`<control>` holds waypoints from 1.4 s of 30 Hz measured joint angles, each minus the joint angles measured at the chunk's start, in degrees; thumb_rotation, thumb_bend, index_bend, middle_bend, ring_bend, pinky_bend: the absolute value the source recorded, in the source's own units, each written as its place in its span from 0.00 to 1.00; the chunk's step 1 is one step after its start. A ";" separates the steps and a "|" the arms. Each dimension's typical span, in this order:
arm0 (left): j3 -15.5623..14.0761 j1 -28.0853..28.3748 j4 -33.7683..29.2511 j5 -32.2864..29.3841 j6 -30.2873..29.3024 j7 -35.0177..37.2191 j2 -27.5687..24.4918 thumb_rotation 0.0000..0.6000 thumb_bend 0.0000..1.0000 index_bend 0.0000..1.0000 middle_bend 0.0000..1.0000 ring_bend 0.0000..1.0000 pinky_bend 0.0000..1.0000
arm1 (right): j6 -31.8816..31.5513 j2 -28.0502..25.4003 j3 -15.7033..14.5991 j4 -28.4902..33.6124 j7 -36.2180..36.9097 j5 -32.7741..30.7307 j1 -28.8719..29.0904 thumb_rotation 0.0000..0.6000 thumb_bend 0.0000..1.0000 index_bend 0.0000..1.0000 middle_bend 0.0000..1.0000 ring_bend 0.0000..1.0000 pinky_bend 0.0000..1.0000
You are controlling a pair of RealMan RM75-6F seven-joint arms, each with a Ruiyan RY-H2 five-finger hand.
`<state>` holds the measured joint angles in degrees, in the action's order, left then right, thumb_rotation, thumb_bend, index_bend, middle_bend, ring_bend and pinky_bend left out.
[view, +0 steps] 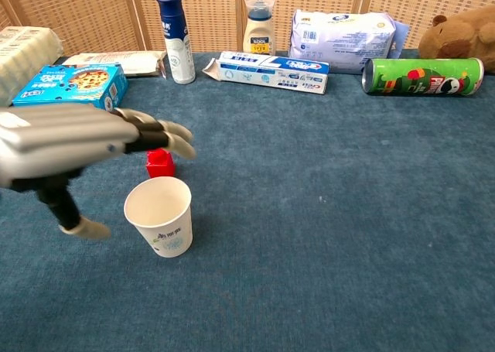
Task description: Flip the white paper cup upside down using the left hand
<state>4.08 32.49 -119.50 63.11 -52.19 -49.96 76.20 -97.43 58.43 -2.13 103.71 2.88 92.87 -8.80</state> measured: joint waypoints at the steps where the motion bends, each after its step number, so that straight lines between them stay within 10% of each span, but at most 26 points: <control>1: -0.12 0.74 0.27 -1.46 -0.24 -1.09 0.98 0.97 0.19 0.10 0.00 0.00 0.00 | 0.00 -0.01 0.01 -0.08 0.05 -0.06 -0.05 1.00 0.25 0.41 0.33 0.31 0.37; 27: -2.55 3.97 6.88 -6.80 -9.57 0.69 12.42 0.99 0.26 0.43 0.06 0.00 0.00 | 0.76 -0.13 0.48 -0.57 0.72 -1.50 -0.61 1.00 0.25 0.41 0.33 0.31 0.37; 42: -0.37 1.11 5.11 -4.57 -9.82 19.51 10.20 0.99 0.28 0.44 0.09 0.00 0.00 | 0.78 -0.02 0.72 -0.57 0.80 -1.25 -0.67 1.00 0.25 0.41 0.33 0.31 0.37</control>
<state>3.71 33.60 -114.39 58.54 -62.01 -30.45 86.40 -96.64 58.41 -1.41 103.14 3.68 91.62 -9.47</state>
